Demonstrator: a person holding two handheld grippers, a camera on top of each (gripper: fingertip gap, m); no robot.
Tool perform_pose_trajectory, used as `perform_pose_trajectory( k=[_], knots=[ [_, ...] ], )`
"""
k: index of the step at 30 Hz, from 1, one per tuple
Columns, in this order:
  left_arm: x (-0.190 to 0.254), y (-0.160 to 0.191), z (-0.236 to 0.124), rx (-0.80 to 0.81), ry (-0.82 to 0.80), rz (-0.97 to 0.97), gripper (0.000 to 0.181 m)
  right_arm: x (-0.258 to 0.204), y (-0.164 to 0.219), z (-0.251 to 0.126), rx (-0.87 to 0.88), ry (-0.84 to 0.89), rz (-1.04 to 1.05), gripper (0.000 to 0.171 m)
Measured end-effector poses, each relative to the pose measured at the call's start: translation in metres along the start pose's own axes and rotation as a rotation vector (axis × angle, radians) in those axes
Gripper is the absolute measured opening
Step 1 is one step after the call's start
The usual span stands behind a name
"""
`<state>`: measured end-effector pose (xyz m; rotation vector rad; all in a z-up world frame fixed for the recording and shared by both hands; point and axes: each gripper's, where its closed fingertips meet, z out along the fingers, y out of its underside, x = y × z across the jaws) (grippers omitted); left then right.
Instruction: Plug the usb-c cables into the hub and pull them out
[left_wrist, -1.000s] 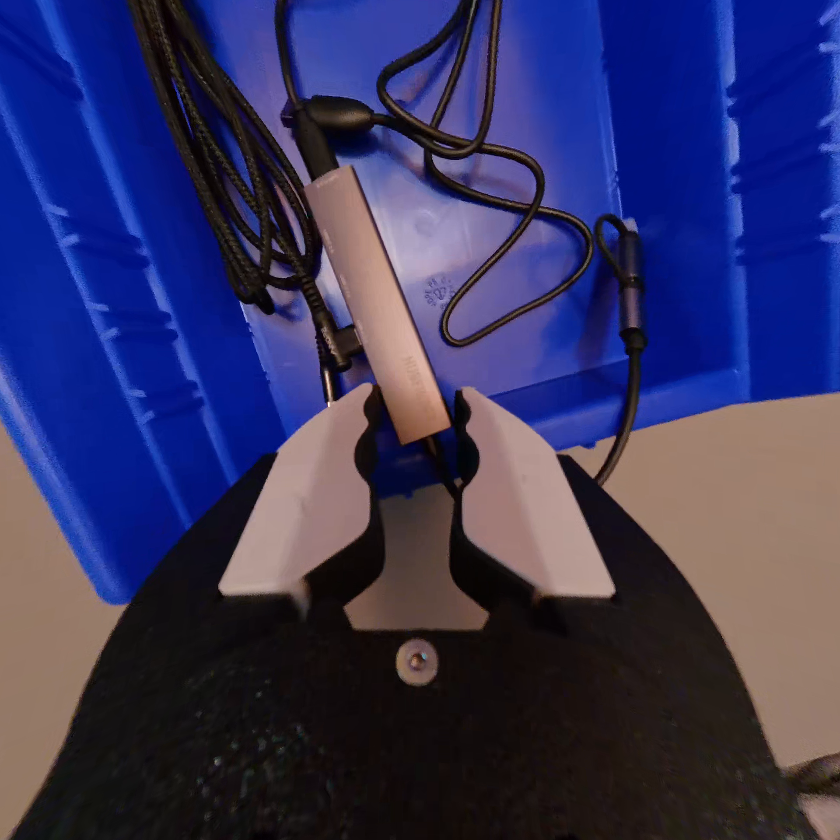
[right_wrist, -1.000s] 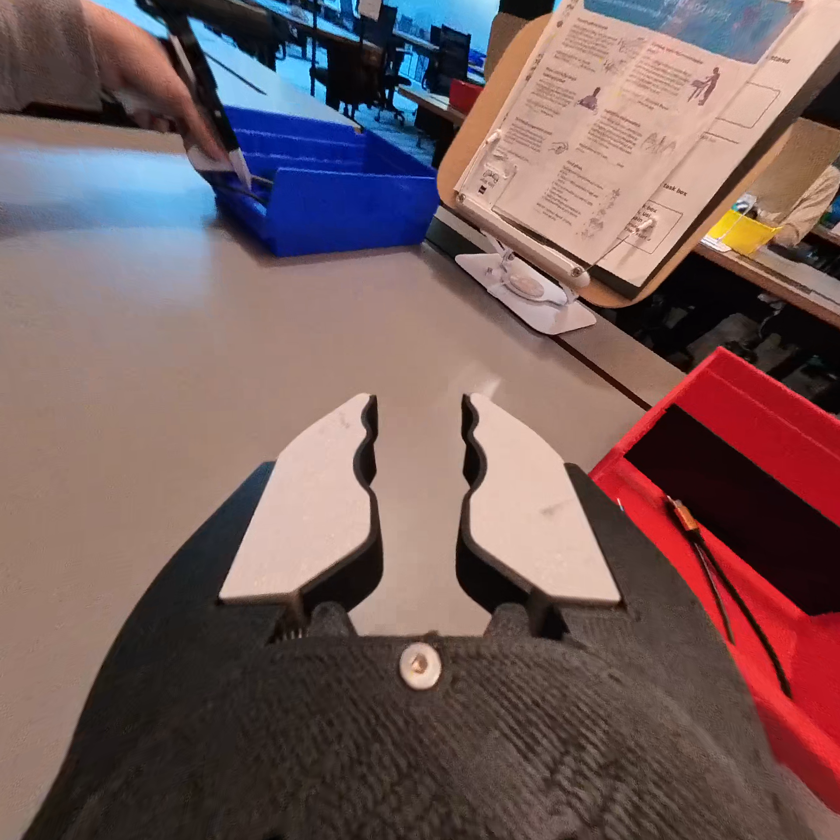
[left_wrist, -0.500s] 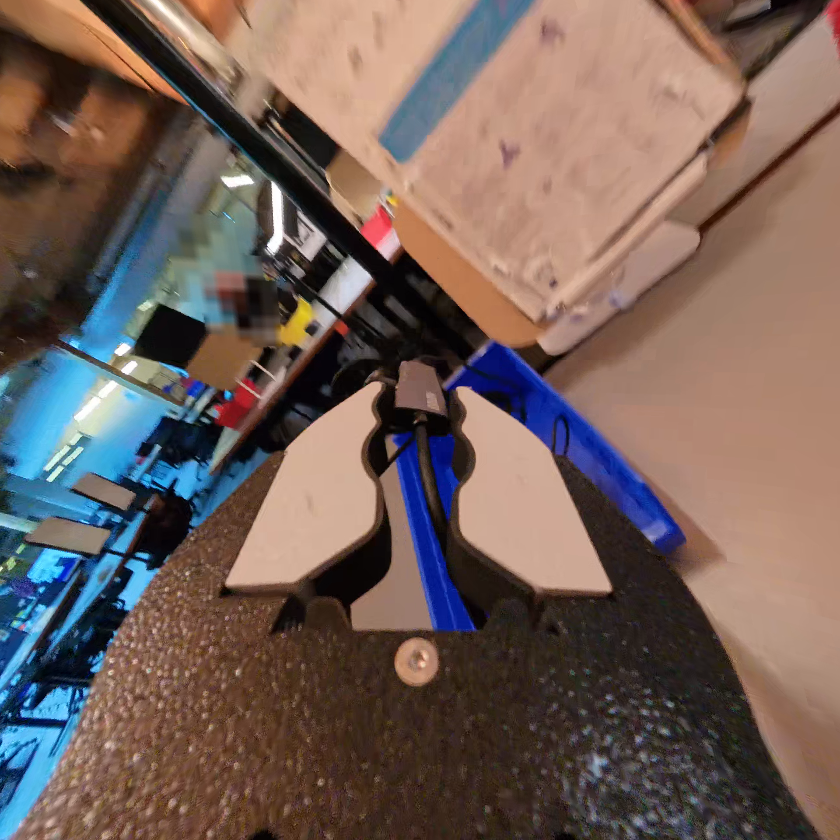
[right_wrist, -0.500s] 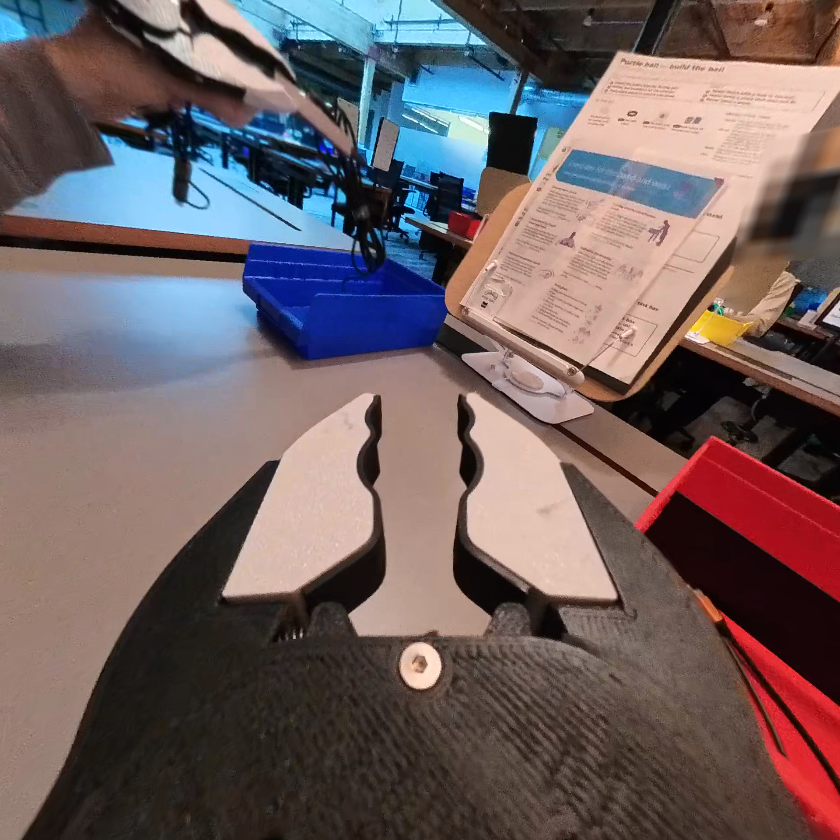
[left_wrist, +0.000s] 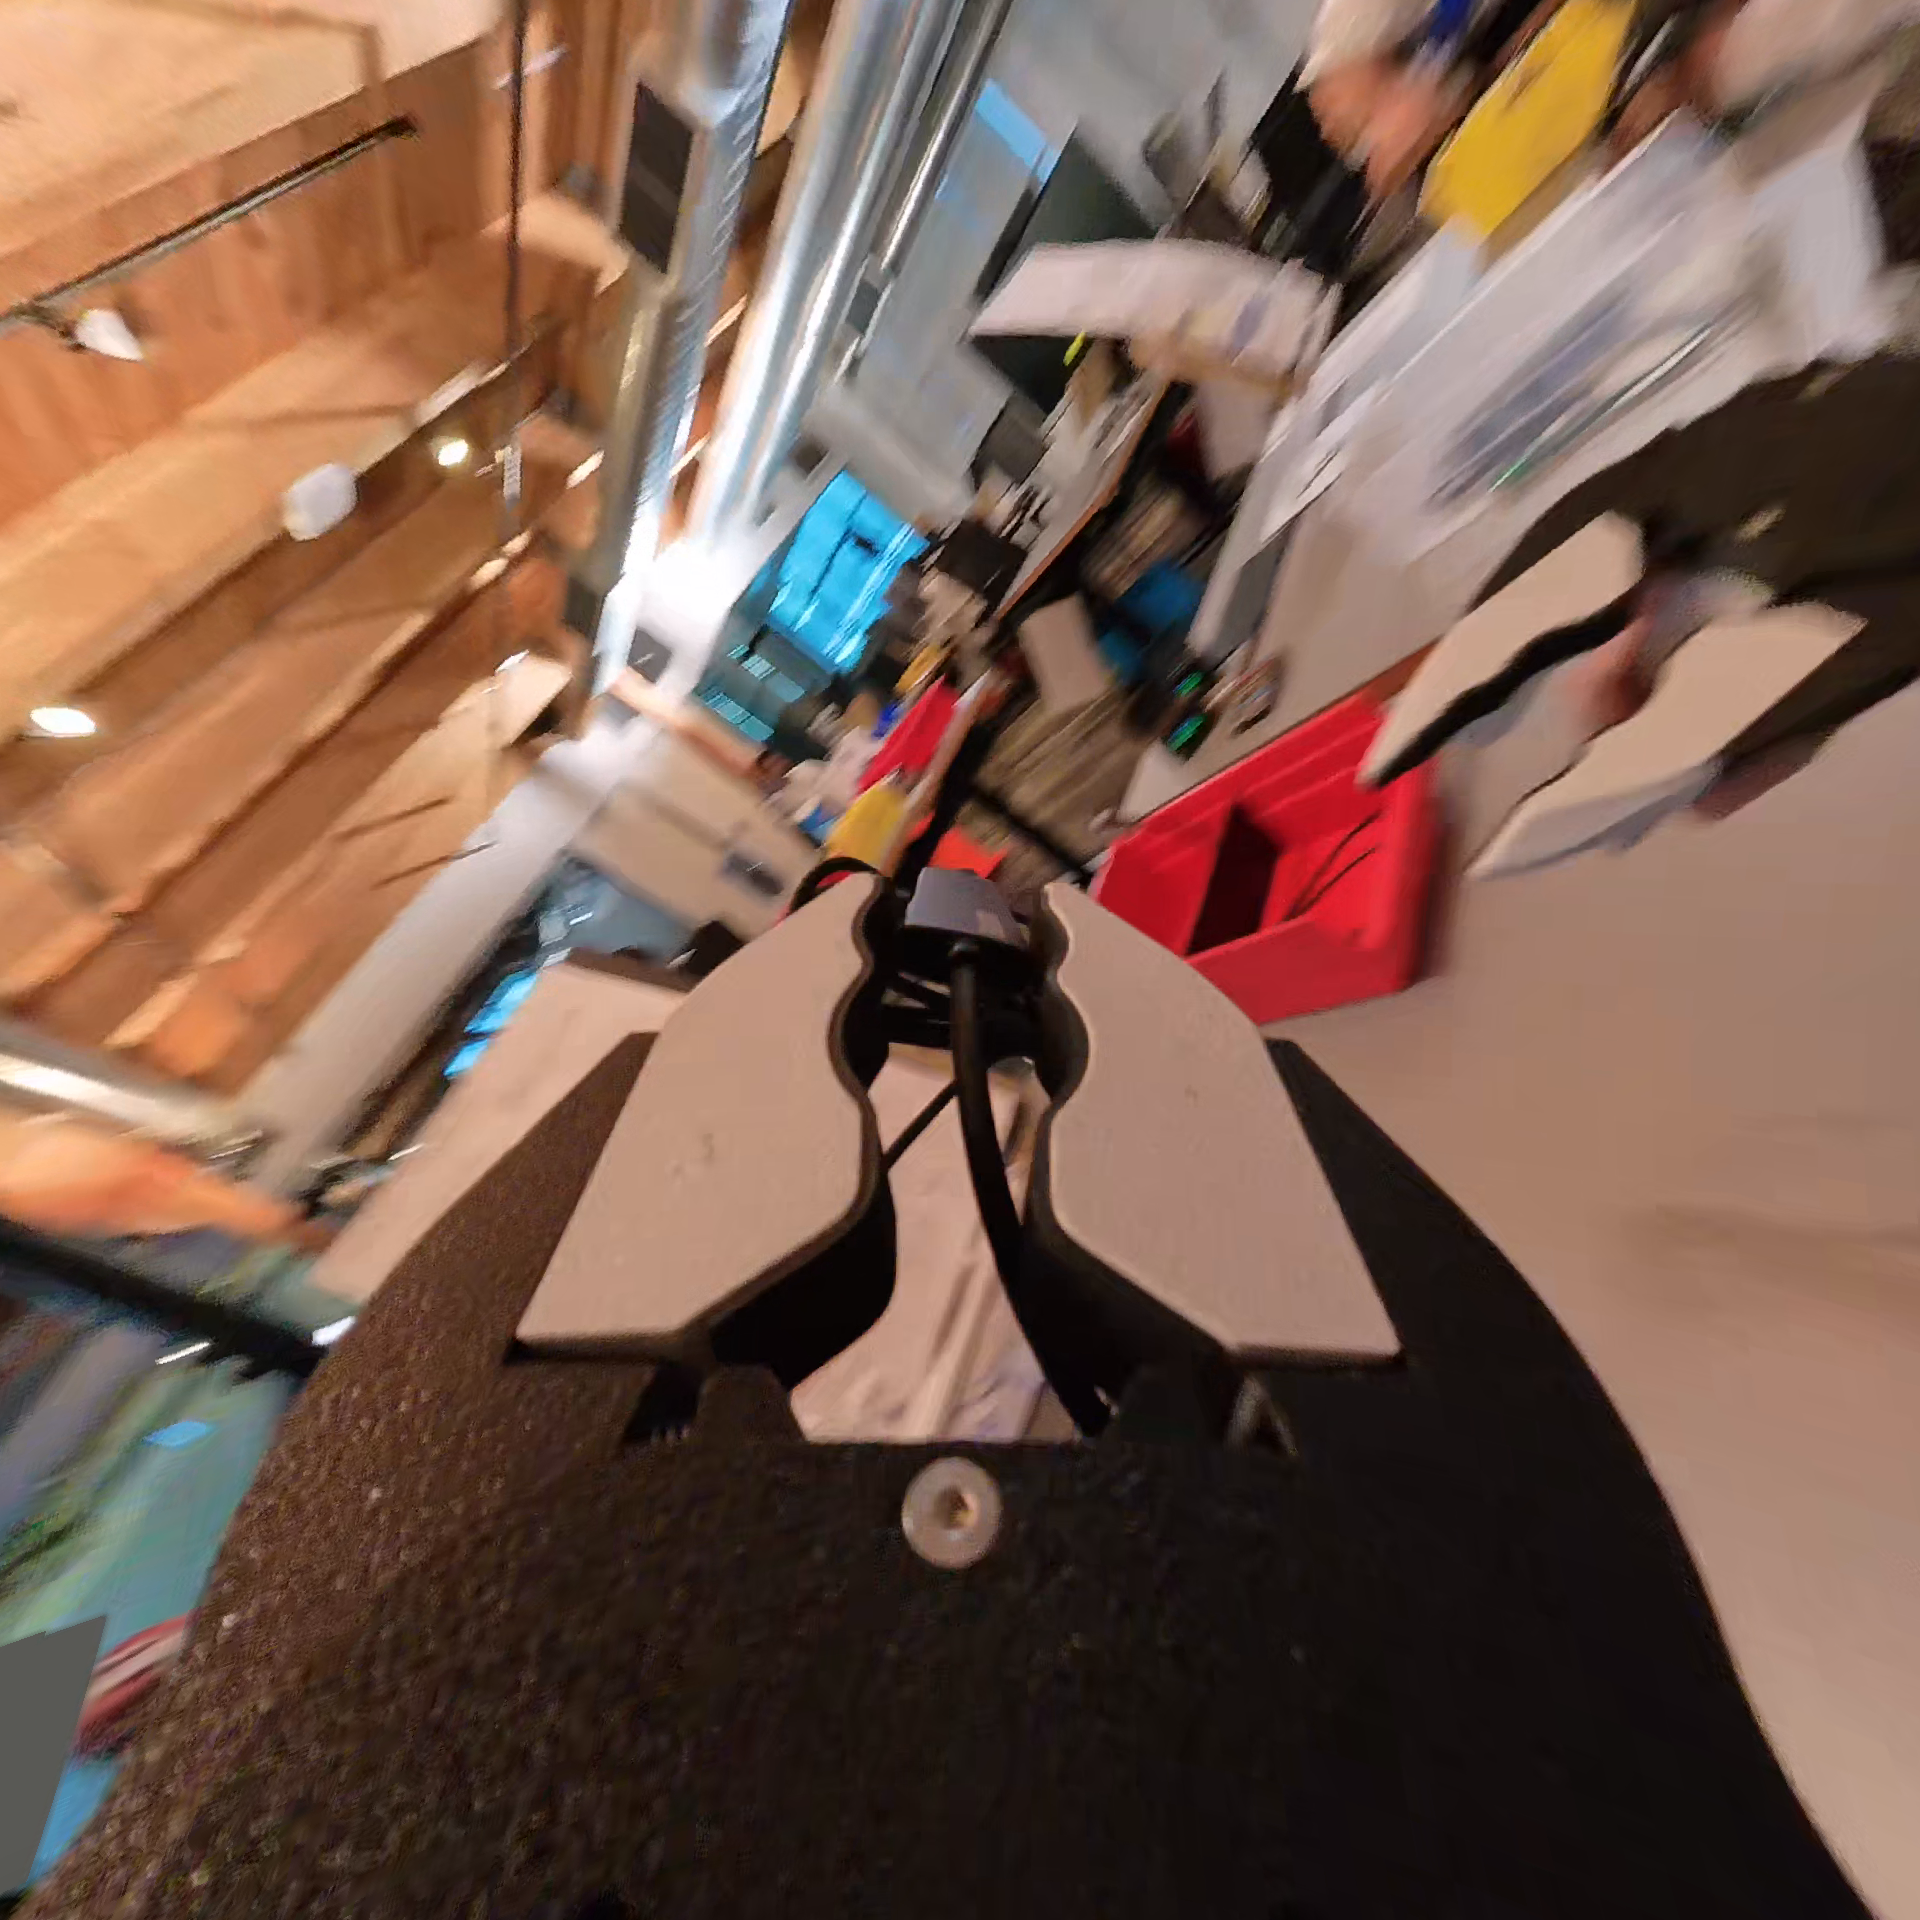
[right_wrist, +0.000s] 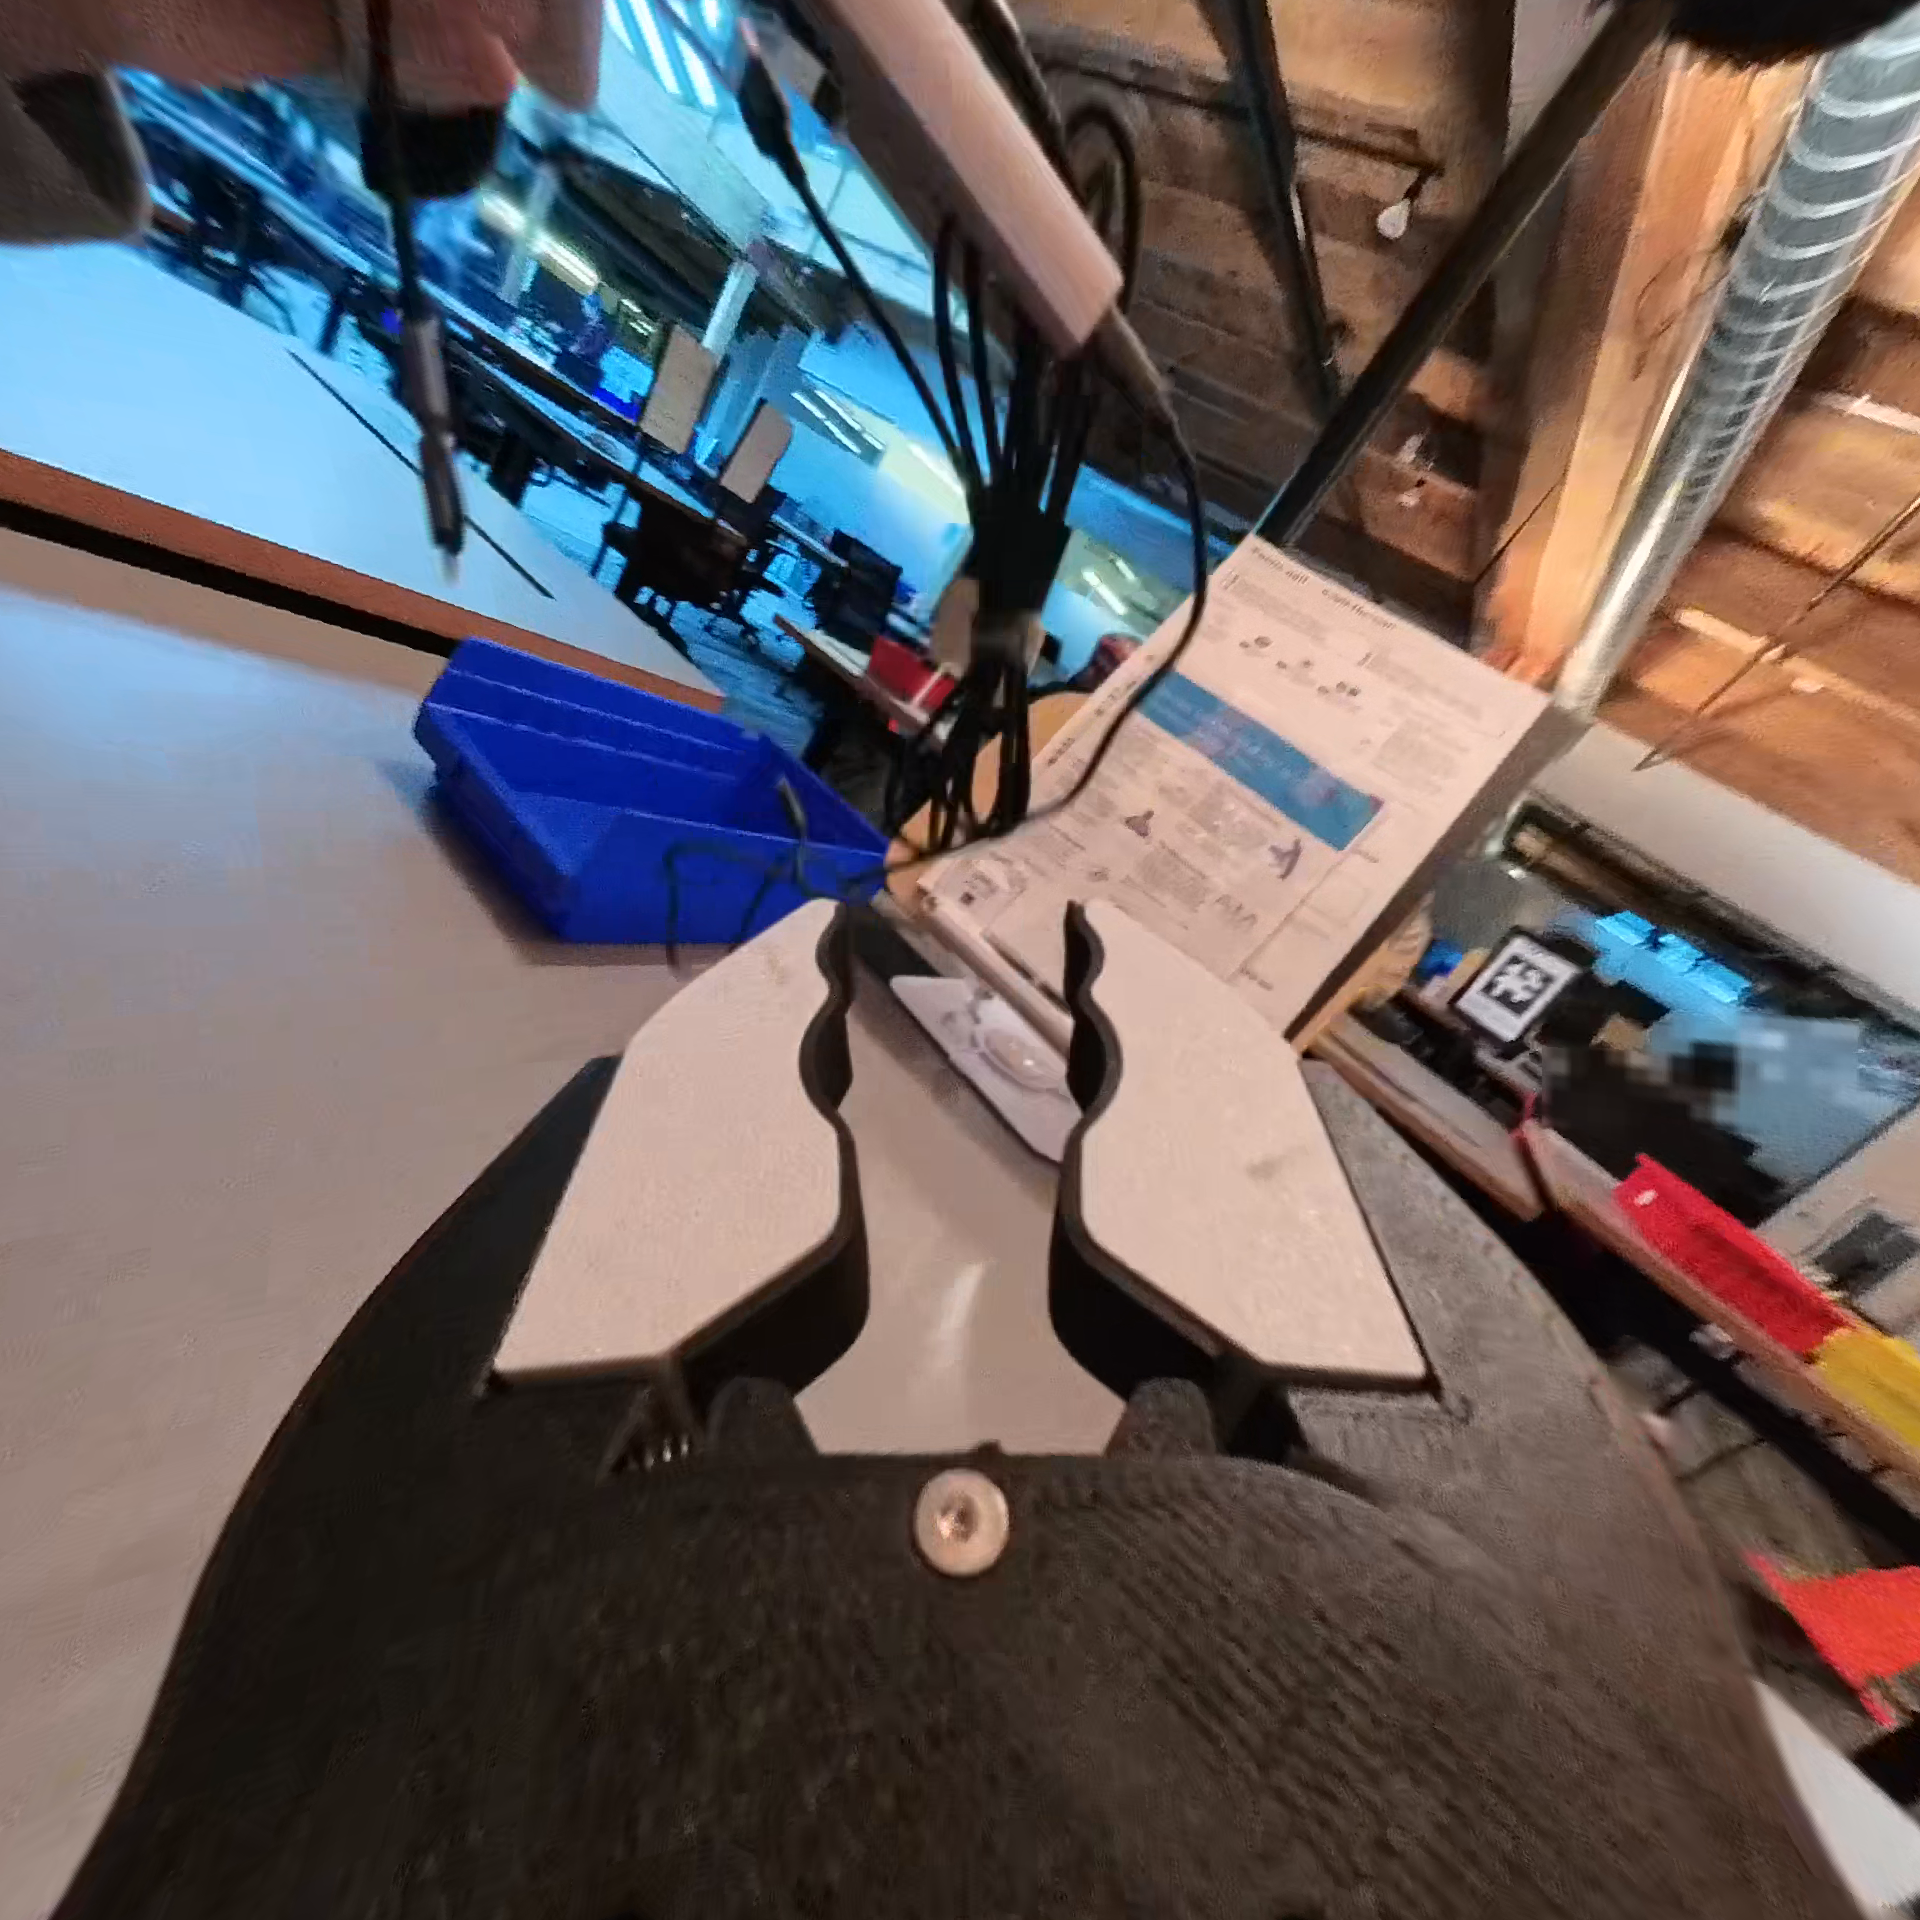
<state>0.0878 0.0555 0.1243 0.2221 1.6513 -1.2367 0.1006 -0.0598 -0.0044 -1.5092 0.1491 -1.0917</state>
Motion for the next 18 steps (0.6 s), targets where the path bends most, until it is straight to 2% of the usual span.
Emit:
perform_pose_trajectory(
  k=[4,6,9,12,13,18],
  knots=[
    [0.053,0.018,0.028,0.147,0.180,-0.326,0.024,0.010,-0.006,0.001,0.003,0.200,-0.184,0.041],
    [0.084,0.033,0.040,0.193,0.266,-0.443,0.023,0.002,0.007,0.006,-0.047,0.184,-0.283,0.047],
    [0.130,0.055,0.053,0.196,0.378,-0.511,0.023,-0.016,0.032,0.014,-0.123,0.140,-0.412,0.049],
    [0.162,0.072,0.060,0.165,0.441,-0.525,0.024,-0.026,0.053,0.018,-0.166,0.130,-0.548,0.039],
    [0.167,0.076,0.061,0.155,0.444,-0.532,0.024,-0.033,0.063,0.019,-0.185,0.084,-0.594,0.023],
    [0.165,0.097,0.068,0.083,0.397,-0.617,0.025,-0.032,0.078,0.023,-0.231,0.153,-0.652,0.011]
  ],
)
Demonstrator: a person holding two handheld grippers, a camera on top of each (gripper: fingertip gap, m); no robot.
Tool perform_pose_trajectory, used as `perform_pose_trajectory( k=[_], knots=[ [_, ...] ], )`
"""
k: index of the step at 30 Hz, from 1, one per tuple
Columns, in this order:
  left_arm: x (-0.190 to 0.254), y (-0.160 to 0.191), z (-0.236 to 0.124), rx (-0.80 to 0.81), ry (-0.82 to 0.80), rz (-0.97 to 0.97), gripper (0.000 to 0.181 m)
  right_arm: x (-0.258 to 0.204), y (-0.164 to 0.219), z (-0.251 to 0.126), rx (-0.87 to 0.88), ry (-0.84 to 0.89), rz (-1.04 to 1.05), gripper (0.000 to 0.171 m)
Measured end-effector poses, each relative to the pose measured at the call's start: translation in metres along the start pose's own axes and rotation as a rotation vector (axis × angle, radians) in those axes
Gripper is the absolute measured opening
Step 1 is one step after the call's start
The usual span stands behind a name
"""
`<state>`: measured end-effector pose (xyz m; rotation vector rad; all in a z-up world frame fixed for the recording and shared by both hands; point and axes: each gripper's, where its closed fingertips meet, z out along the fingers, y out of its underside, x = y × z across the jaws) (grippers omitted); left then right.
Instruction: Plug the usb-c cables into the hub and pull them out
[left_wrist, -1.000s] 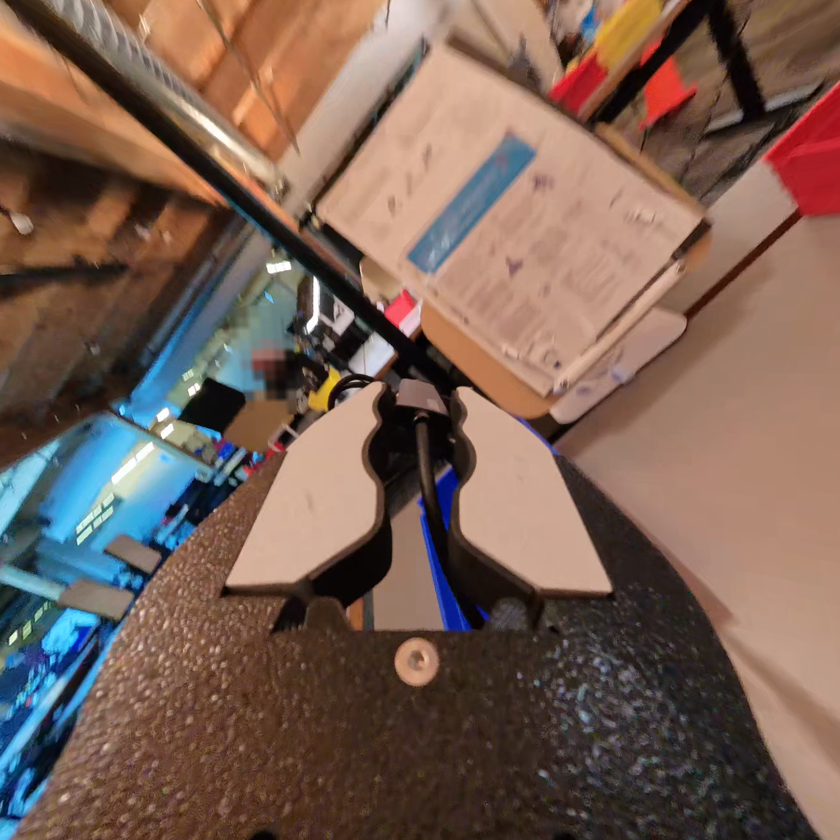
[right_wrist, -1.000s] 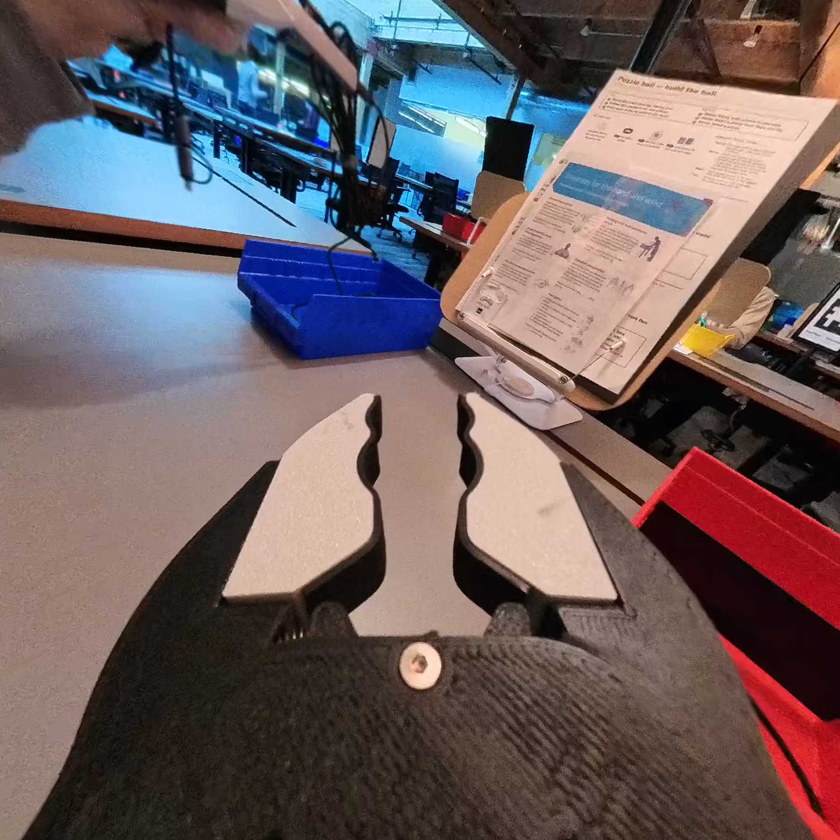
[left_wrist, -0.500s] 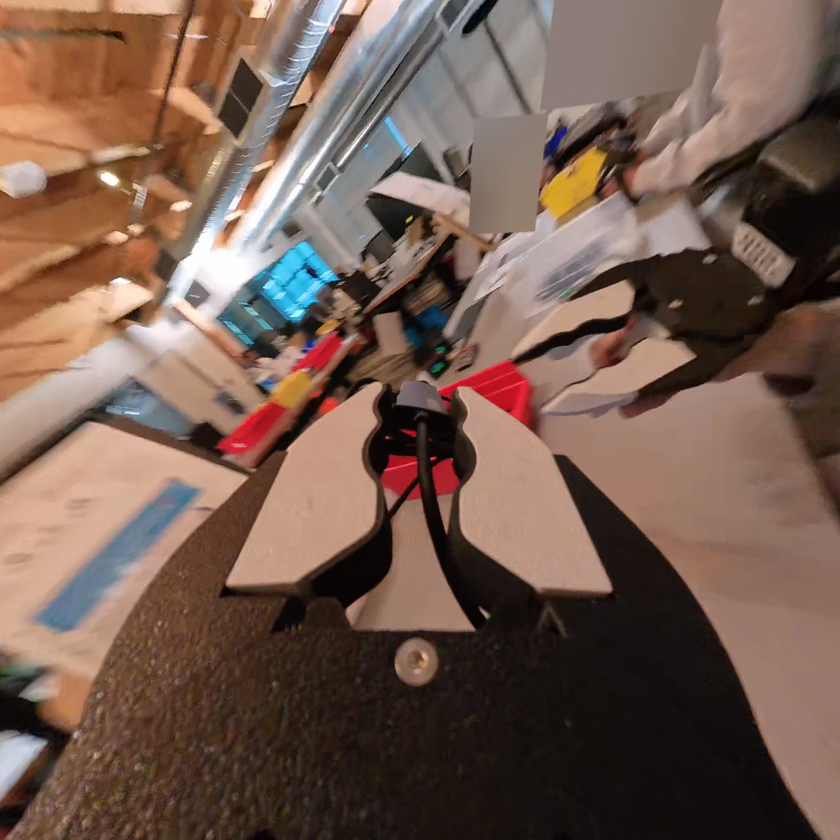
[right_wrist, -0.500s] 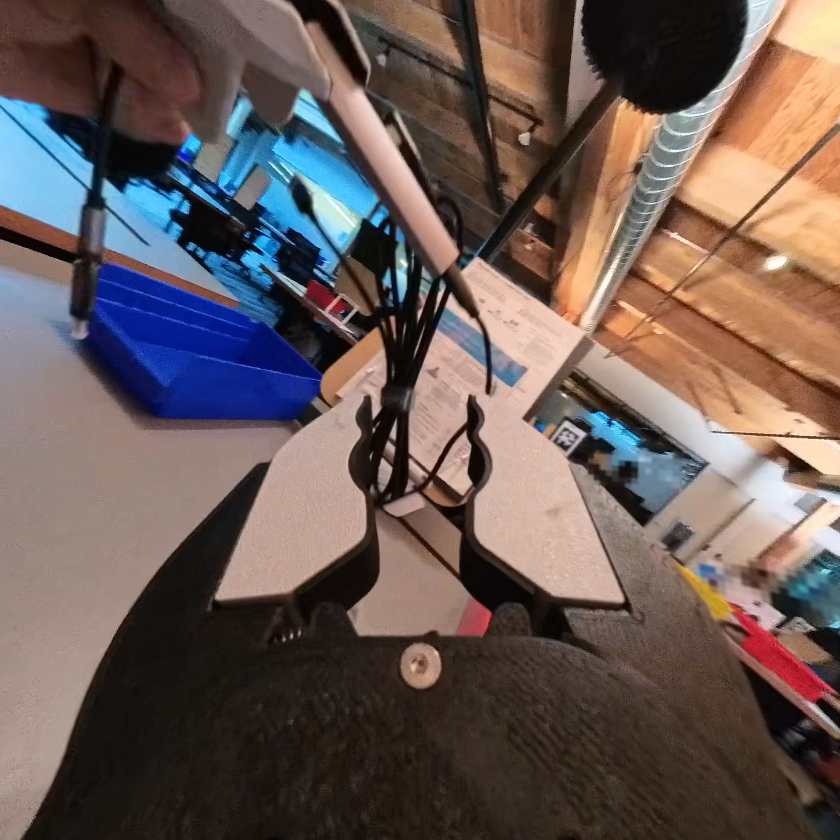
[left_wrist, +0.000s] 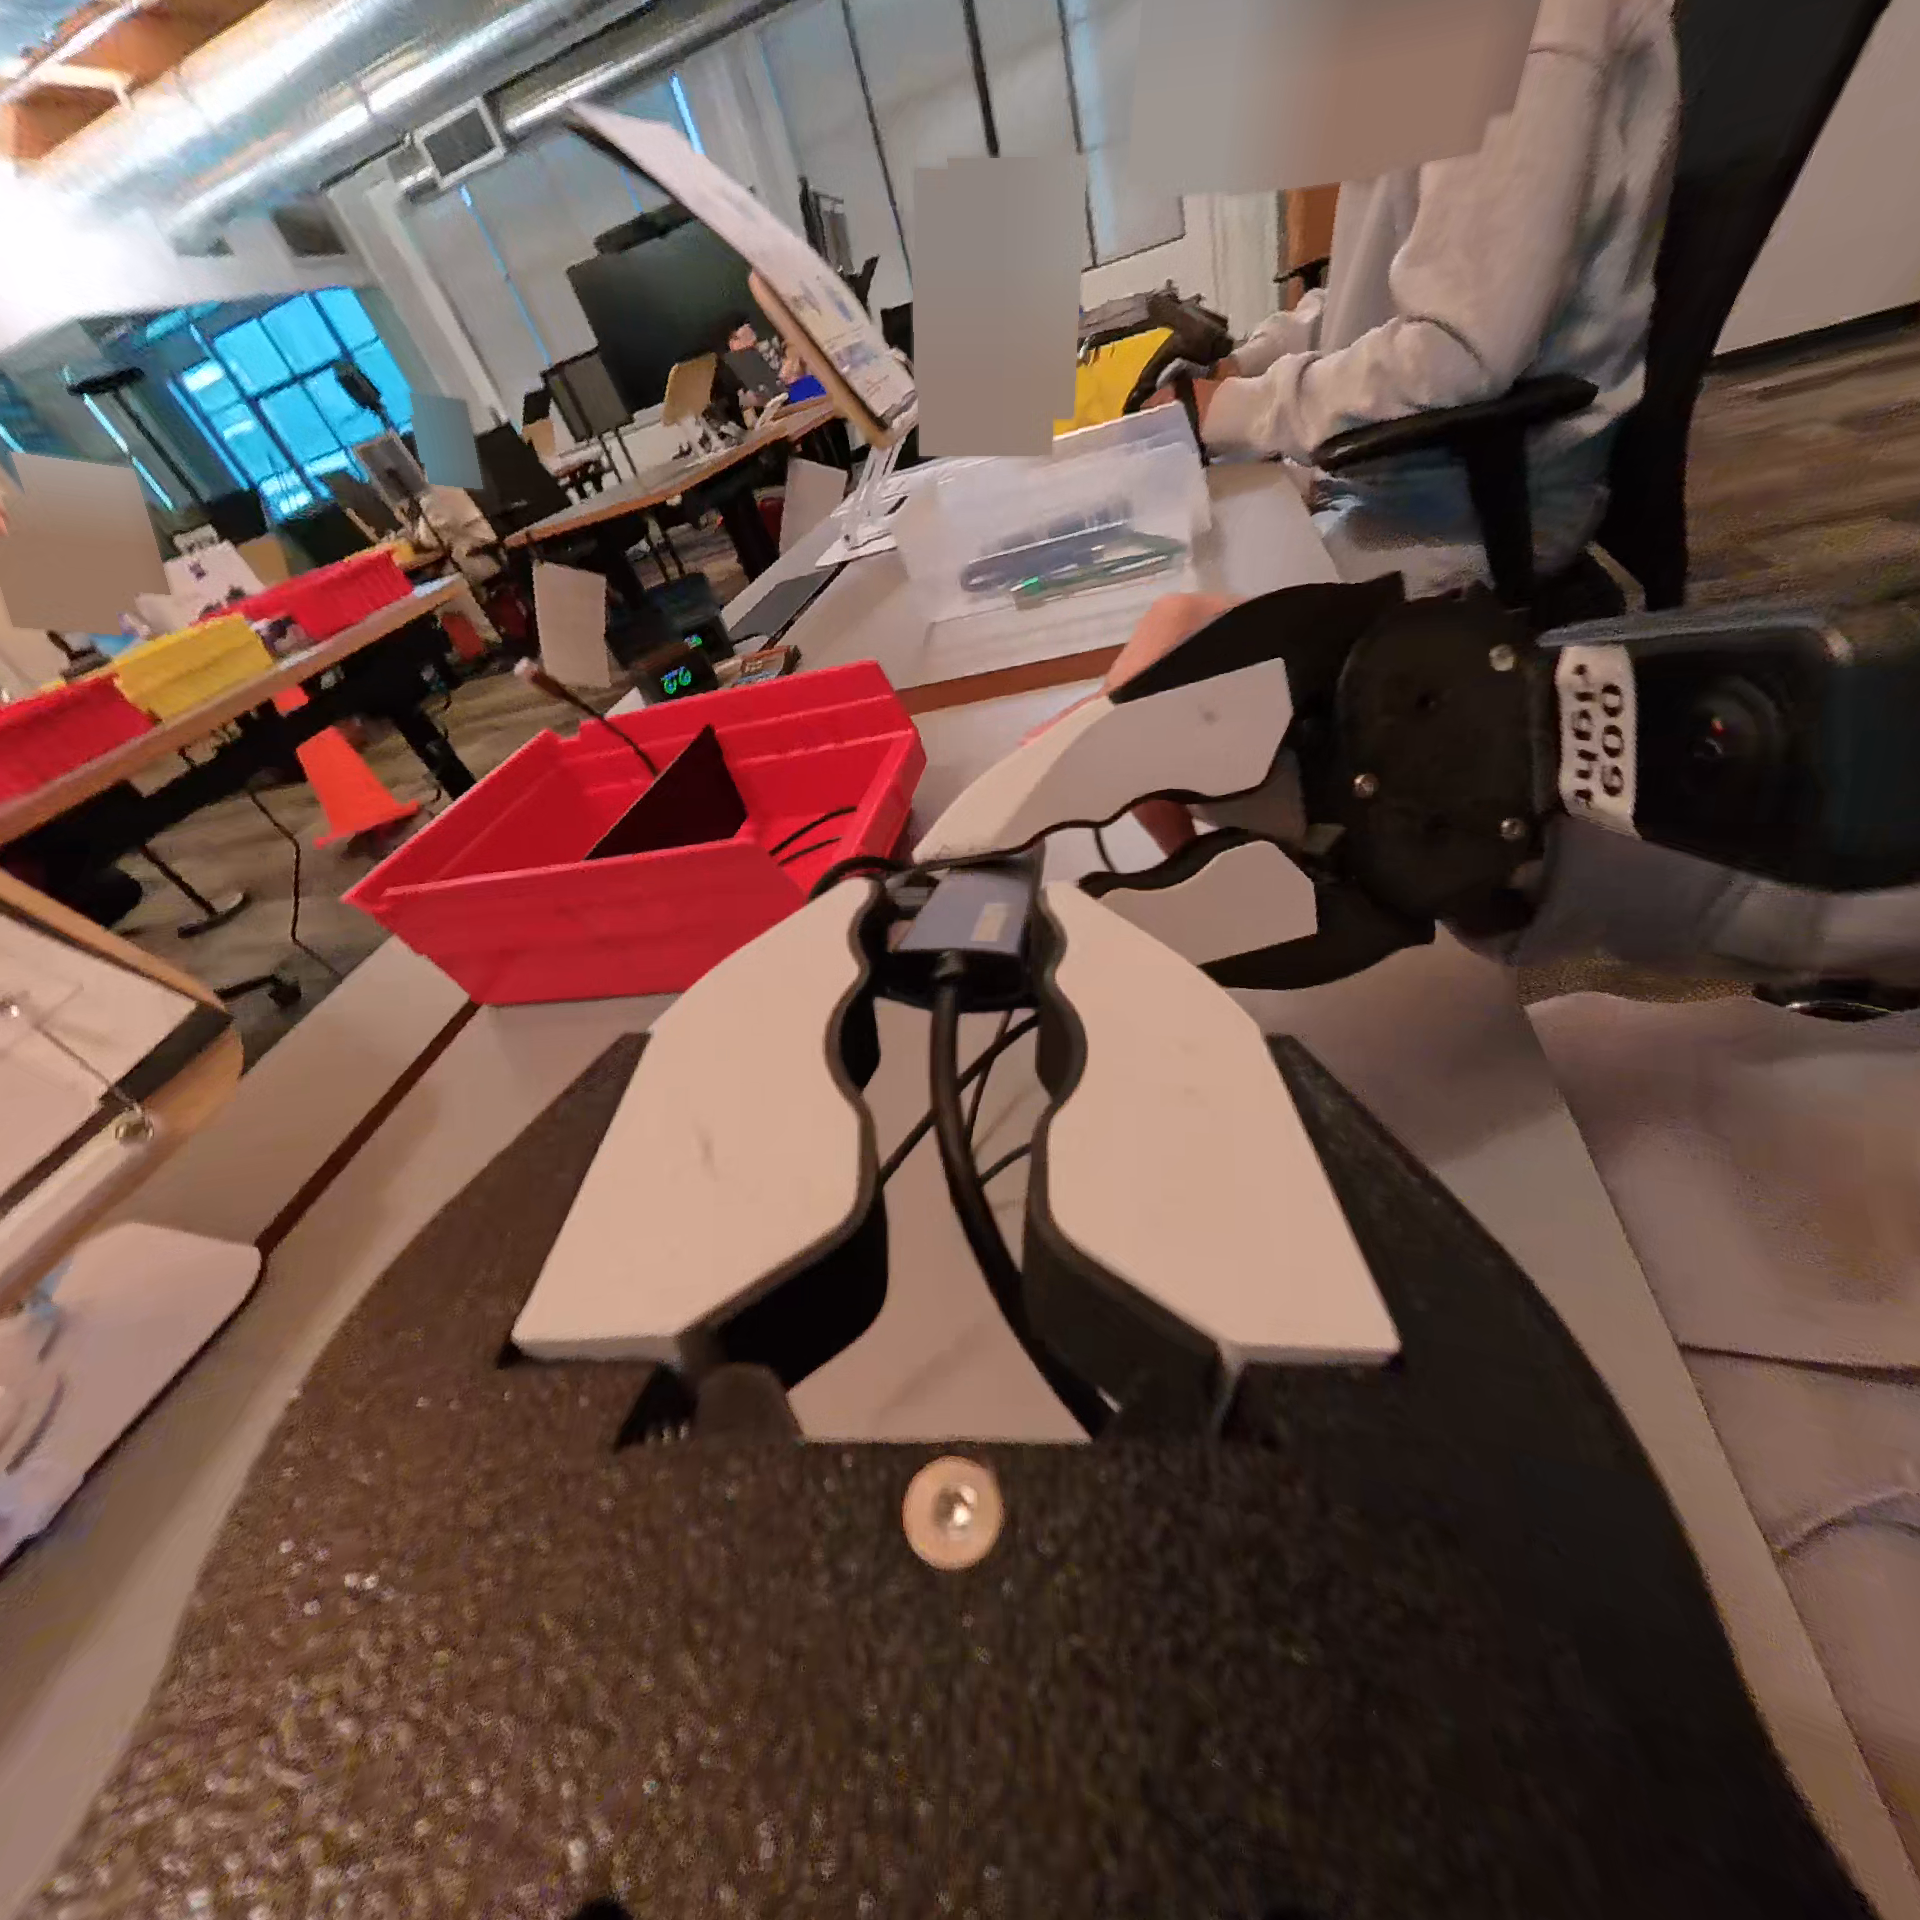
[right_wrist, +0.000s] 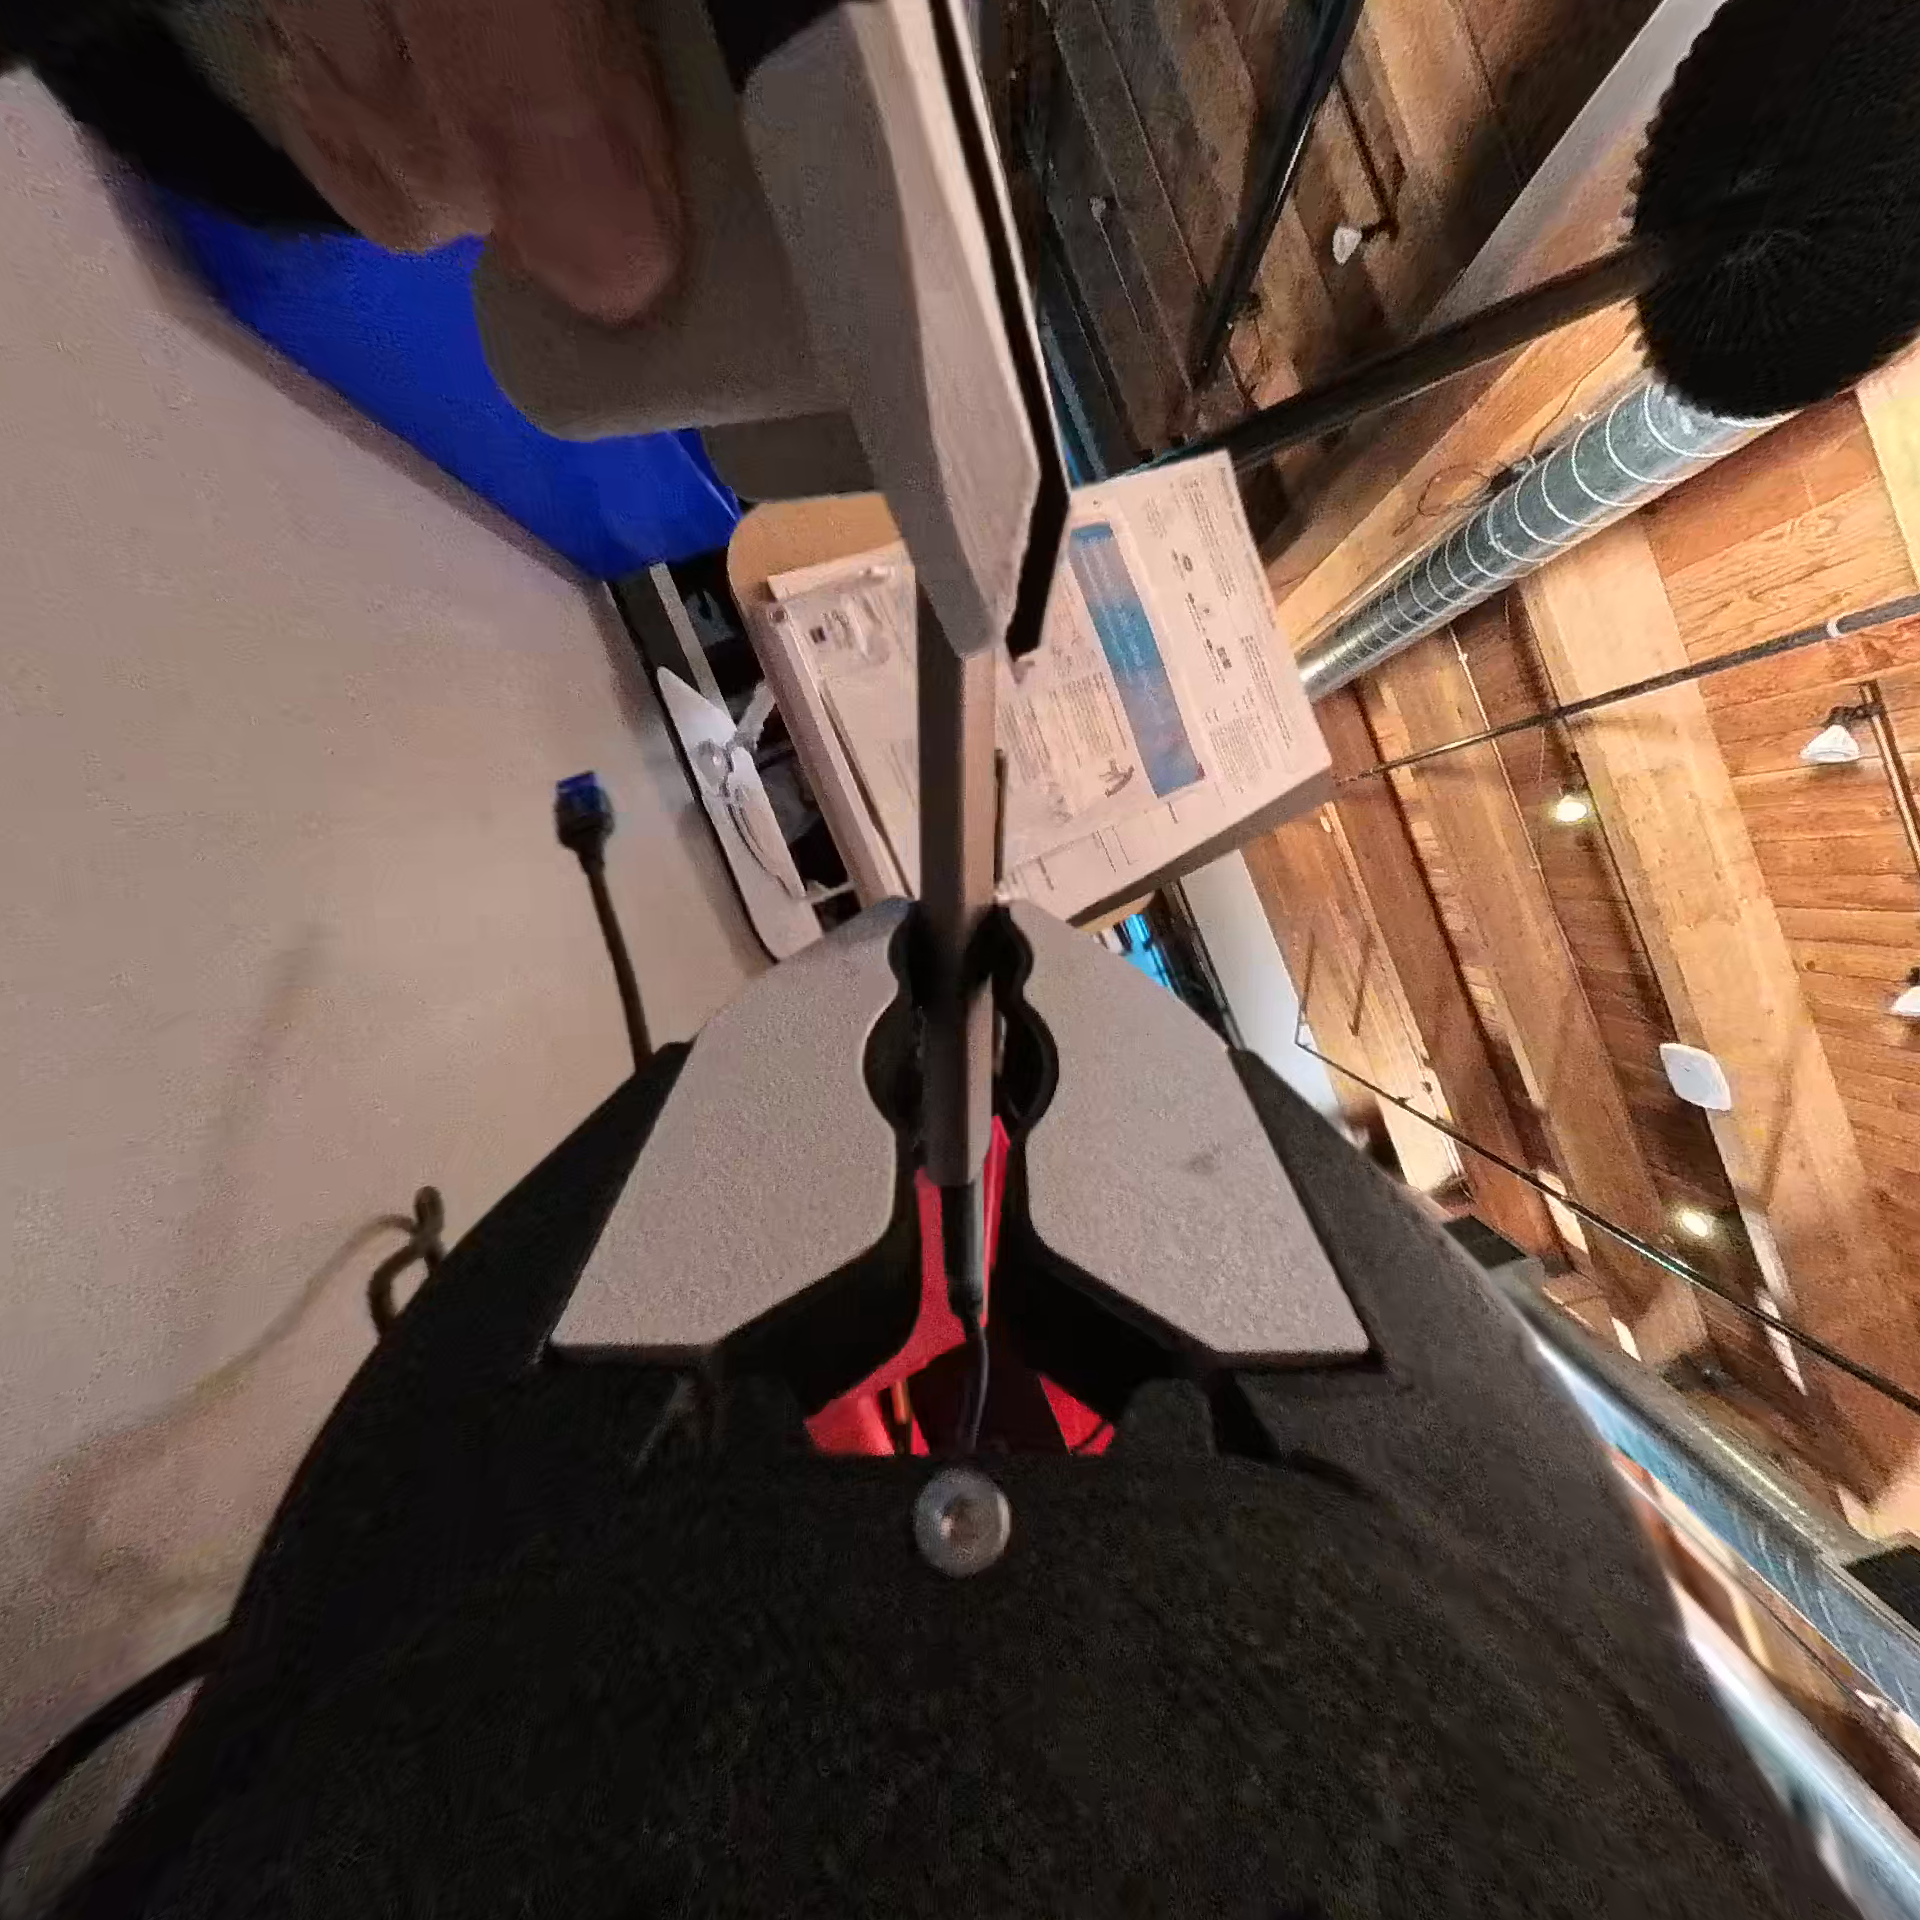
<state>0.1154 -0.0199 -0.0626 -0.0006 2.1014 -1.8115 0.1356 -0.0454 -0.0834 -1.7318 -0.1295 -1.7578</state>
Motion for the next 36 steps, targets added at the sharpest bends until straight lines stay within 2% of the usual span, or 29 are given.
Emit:
perform_pose_trajectory(
  k=[1,3,5,7,10,11,14,19,27,30,32,36],
  knots=[
    [-0.004,0.003,-0.001,-0.013,-0.026,-0.014,0.025,-0.002,0.003,0.002,-0.039,-0.001,-0.016,0.010],
    [-0.015,0.003,-0.005,-0.016,-0.123,-0.045,0.040,-0.004,0.013,0.005,-0.101,0.008,-0.036,0.010],
    [-0.016,0.003,-0.008,-0.019,-0.149,-0.110,0.039,-0.003,0.020,0.005,-0.137,0.042,-0.113,0.009],
    [-0.011,0.012,-0.006,-0.073,-0.122,-0.157,0.045,-0.006,0.023,0.005,-0.153,0.048,-0.177,0.009],
    [0.001,0.039,0.000,-0.188,0.002,-0.191,0.060,-0.017,0.012,0.006,-0.077,0.003,-0.201,0.009],
    [0.005,0.047,0.001,-0.214,0.047,-0.199,0.056,-0.020,0.009,0.006,-0.056,-0.019,-0.181,0.009],
    [0.012,0.053,0.004,-0.171,0.089,-0.189,0.025,-0.025,0.005,0.006,-0.024,-0.067,-0.148,0.009],
    [0.014,0.053,0.006,-0.109,0.073,-0.217,0.024,-0.032,0.005,0.006,0.000,-0.089,-0.209,0.009],
    [0.015,0.070,0.012,-0.147,0.062,-0.320,0.023,-0.043,0.015,0.007,-0.017,-0.154,-0.229,0.009],
    [0.014,0.076,0.013,-0.125,0.039,-0.278,0.024,-0.052,0.019,0.003,0.005,-0.286,-0.083,0.017],
    [0.014,0.075,0.009,-0.066,0.041,-0.270,0.024,-0.044,0.026,-0.005,0.010,-0.367,0.135,0.028],
    [0.018,0.079,-0.004,-0.019,0.086,-0.170,0.023,-0.034,0.029,-0.029,0.063,-0.604,0.485,0.031]
  ],
)
